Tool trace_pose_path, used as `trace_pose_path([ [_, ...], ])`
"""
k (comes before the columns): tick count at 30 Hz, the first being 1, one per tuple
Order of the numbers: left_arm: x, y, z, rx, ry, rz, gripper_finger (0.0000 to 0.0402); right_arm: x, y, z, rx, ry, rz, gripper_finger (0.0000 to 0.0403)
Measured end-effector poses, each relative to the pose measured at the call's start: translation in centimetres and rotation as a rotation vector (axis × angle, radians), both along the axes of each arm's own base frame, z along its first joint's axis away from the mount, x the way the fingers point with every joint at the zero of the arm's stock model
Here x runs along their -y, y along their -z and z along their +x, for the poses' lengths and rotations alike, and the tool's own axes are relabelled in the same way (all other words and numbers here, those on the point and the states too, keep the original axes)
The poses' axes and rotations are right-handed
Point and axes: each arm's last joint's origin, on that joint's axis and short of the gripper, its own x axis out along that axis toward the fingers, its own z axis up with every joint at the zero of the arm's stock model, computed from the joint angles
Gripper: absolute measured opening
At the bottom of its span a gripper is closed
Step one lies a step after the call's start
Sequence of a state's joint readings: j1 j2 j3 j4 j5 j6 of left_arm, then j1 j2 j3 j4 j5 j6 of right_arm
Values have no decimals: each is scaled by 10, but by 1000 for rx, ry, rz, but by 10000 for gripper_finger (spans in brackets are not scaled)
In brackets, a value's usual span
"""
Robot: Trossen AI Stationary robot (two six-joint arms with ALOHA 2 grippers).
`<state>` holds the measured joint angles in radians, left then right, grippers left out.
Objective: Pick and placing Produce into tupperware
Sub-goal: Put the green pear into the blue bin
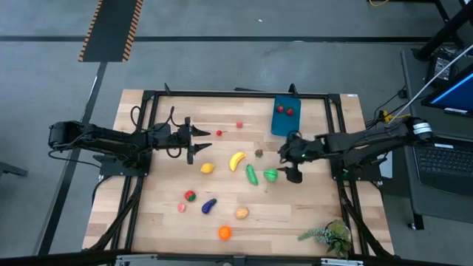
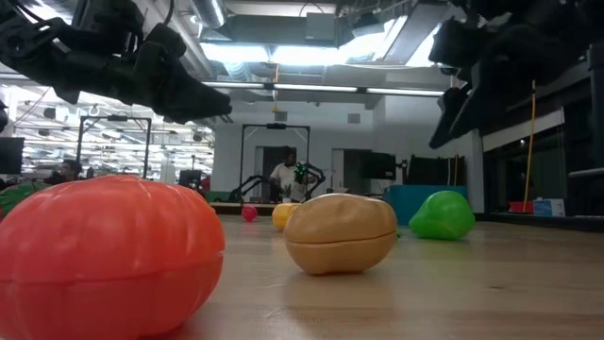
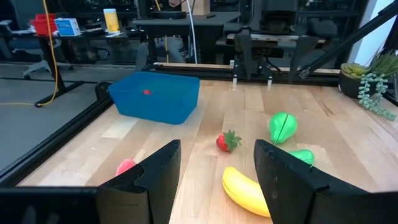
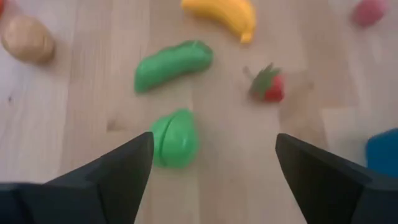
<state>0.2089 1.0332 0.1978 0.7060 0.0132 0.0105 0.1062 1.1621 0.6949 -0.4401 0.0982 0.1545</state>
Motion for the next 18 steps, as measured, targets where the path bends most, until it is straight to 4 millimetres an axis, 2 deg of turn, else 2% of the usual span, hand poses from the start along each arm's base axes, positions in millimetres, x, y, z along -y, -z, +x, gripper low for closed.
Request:
trace_pose_path([
  [3, 0, 1, 0, -9, 0, -3, 196, -7, -1, 11, -80, 11, 18, 332],
  [9, 0, 2, 0, -17, -1, -9, 196, -19, -1, 32, -118, 3, 32, 331],
  [18, 1, 2, 0, -17, 26, -14, 196, -33, 16, 43, -191, 38, 68, 331],
])
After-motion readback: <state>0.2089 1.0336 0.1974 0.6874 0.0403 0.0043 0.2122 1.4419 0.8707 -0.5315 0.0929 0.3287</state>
